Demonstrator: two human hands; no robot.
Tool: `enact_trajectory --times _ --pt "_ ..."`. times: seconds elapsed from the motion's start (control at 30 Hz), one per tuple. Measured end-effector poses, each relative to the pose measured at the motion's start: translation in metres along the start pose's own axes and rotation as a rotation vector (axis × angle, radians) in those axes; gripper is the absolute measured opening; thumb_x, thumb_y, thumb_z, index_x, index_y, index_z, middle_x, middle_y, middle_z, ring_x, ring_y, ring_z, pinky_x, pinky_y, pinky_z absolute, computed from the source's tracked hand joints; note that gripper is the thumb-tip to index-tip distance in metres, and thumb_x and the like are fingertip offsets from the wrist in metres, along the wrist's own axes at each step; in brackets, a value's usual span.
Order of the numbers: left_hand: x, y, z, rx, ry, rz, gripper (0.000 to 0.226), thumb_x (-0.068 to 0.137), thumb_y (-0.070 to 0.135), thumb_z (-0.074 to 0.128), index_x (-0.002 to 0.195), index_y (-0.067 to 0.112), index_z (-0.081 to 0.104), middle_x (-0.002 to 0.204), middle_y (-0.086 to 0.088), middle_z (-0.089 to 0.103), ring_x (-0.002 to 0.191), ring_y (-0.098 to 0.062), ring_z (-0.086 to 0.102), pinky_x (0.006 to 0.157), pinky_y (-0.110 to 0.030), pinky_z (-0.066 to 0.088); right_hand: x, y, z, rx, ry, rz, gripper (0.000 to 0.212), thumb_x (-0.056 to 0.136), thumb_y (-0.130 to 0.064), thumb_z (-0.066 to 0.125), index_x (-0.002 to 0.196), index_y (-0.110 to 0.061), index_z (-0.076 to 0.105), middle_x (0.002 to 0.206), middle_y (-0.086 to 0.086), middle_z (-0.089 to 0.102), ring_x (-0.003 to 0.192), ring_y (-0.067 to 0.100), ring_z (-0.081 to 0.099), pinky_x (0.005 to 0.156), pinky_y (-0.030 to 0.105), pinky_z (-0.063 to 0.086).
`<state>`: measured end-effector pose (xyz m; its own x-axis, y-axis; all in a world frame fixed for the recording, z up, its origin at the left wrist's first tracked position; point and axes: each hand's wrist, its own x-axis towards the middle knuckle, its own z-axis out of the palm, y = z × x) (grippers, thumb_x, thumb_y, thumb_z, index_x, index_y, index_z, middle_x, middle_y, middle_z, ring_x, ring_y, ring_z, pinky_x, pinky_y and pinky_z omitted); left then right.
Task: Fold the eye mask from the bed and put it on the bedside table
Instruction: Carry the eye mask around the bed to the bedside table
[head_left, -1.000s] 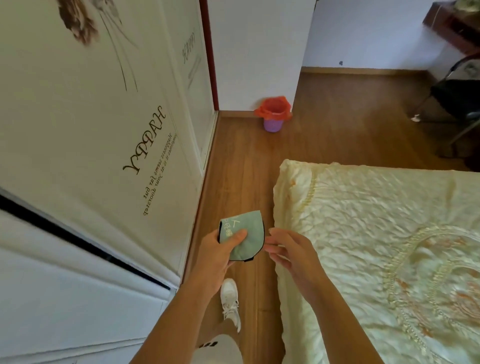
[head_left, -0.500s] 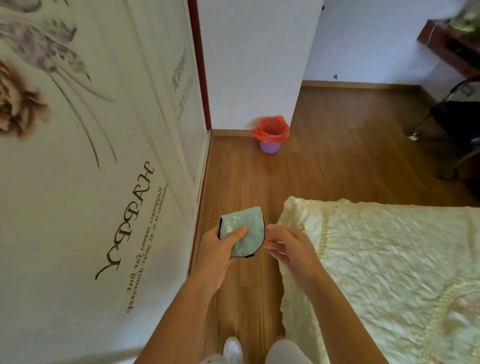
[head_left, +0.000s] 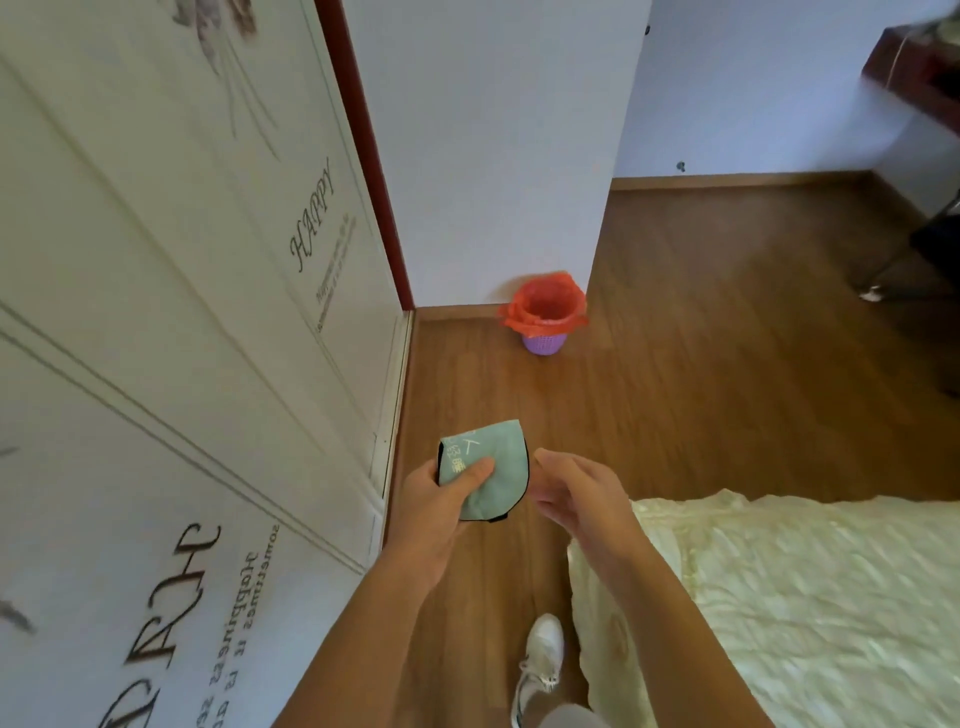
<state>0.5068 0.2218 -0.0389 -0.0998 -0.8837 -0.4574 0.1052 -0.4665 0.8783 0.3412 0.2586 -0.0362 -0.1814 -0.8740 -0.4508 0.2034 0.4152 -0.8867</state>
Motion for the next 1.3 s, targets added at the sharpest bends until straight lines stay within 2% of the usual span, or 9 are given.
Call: enact_trajectory --times 0.13,0.33,0.47,0.7,0.8,0.9,1.07,1.13,1.3 --pt "0.076 0.048 0.043 0.015 -0.007 0.014 0.025 0.083 0.02 0.075 0.107 0.019 0.067 0.105 -0.005 0.075 0.096 -0.021 0.073 0.083 -0.04 0.061 0.082 -0.054 -0.022 0.002 0.025 -0.013 0.032 0.09 -0.039 0.068 0.111 -0.016 0.075 0.103 0.002 0.081 0.101 0.017 0.075 0.092 0.032 0.057" --pt "0.165 0.1 0.084 0.001 -0.035 0.013 0.025 0.083 0.02 0.075 0.107 0.02 0.068 0.103 -0.002 0.076 0.095 -0.019 0.073 0.085 -0.04 0.06 0.175 -0.111 -0.039 0.013 0.039 -0.01 0.029 0.091 -0.037 0.068 0.111 -0.017 0.074 0.103 0.003 0.081 0.099 0.016 0.075 0.087 0.028 0.056" --pt "0.228 0.125 0.095 0.006 -0.048 -0.004 0.018 0.084 0.019 0.074 0.1 0.024 0.067 0.104 -0.002 0.075 0.095 -0.018 0.072 0.077 -0.033 0.06 0.237 -0.133 -0.039 0.005 0.058 0.005 0.032 0.091 -0.039 0.068 0.113 -0.016 0.073 0.104 0.003 0.08 0.098 0.015 0.075 0.084 0.026 0.056" --pt "0.369 0.173 0.107 0.034 -0.111 -0.03 0.026 0.082 0.024 0.074 0.107 0.022 0.066 0.11 -0.004 0.073 0.101 -0.021 0.07 0.08 -0.034 0.06 0.358 -0.176 -0.022 0.057 0.163 0.039 0.028 0.09 -0.036 0.071 0.107 -0.014 0.075 0.106 0.012 0.079 0.096 0.02 0.075 0.088 0.031 0.058" --pt "0.433 0.205 0.118 0.073 -0.173 -0.035 0.037 0.083 0.025 0.074 0.117 0.017 0.065 0.113 -0.003 0.072 0.103 -0.022 0.069 0.079 -0.032 0.06 0.408 -0.209 -0.014 0.078 0.247 0.031 0.02 0.092 -0.033 0.069 0.098 -0.016 0.078 0.107 0.017 0.077 0.098 0.026 0.075 0.079 0.027 0.058" --pt "0.482 0.237 0.138 0.106 -0.252 -0.035 0.03 0.082 0.026 0.075 0.111 0.022 0.065 0.11 -0.001 0.072 0.101 -0.021 0.069 0.077 -0.03 0.061 0.443 -0.238 -0.015 0.132 0.342 0.026 0.021 0.093 -0.031 0.068 0.081 -0.021 0.083 0.1 0.01 0.078 0.094 0.024 0.073 0.079 0.029 0.056" --pt "0.529 0.27 0.195 0.183 -0.427 -0.073 0.03 0.083 0.023 0.074 0.112 0.022 0.064 0.105 0.003 0.071 0.098 -0.018 0.069 0.071 -0.025 0.06 0.471 -0.263 -0.039 0.224 0.48 0.019 0.028 0.092 -0.034 0.069 0.105 -0.011 0.076 0.101 0.009 0.078 0.093 0.021 0.072 0.084 0.032 0.056" --pt "0.54 0.274 0.222 0.233 -0.517 -0.106 0.031 0.083 0.02 0.074 0.113 0.018 0.065 0.105 0.001 0.072 0.098 -0.018 0.07 0.071 -0.027 0.059 0.473 -0.27 -0.056 0.271 0.525 0.012 0.024 0.094 -0.032 0.066 0.101 -0.012 0.076 0.092 0.004 0.078 0.087 0.017 0.071 0.082 0.031 0.055" --pt "0.549 0.263 0.301 0.345 -0.738 -0.191 0.016 0.084 0.014 0.073 0.096 0.022 0.068 0.095 0.0 0.075 0.085 -0.014 0.074 0.075 -0.031 0.06 0.462 -0.268 -0.112 0.359 0.689 -0.027 0.021 0.095 -0.03 0.064 0.093 -0.015 0.079 0.083 -0.003 0.08 0.081 0.012 0.072 0.082 0.031 0.053"
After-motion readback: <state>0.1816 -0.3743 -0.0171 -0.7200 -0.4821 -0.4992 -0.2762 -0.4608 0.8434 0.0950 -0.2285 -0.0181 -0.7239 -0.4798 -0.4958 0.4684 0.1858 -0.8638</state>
